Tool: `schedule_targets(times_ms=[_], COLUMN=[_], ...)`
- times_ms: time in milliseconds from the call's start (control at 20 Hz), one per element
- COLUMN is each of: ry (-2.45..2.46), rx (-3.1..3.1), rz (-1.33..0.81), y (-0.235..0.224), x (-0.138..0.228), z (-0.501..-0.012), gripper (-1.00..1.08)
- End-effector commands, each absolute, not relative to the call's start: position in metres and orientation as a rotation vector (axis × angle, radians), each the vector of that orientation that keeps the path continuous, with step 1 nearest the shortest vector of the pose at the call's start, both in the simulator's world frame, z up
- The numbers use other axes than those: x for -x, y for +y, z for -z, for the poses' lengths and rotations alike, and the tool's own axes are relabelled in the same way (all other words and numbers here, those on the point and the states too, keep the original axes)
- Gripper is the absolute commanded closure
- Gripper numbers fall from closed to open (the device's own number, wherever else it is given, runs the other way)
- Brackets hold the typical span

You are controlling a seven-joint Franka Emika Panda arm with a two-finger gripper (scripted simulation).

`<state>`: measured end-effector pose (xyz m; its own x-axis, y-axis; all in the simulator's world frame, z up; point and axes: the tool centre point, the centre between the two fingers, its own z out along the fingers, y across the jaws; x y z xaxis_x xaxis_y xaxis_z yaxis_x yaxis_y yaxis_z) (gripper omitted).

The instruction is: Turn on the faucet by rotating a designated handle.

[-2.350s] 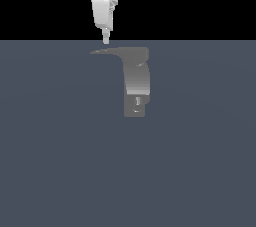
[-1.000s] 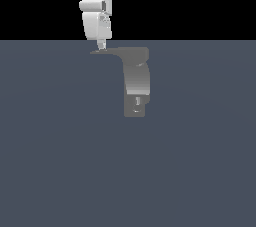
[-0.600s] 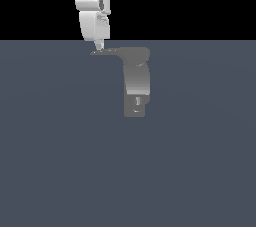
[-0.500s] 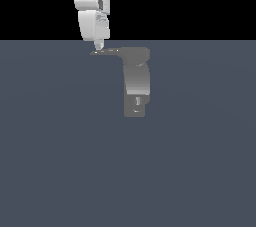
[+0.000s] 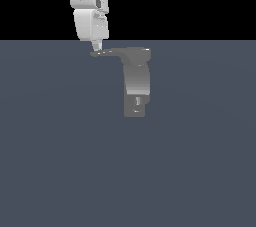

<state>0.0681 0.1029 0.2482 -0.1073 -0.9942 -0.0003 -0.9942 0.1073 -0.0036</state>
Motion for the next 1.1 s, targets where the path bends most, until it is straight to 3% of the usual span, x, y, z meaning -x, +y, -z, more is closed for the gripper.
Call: schedule_targets(times_ms=[0, 1050], ry=[2.334, 2.336], rx=[2.103, 2.099], rz=[-0.001, 0.003], y=[0.106, 0.095], x=[-0.059, -0.012], z=[-0.248, -0.248], gripper=[1.08, 1.08])
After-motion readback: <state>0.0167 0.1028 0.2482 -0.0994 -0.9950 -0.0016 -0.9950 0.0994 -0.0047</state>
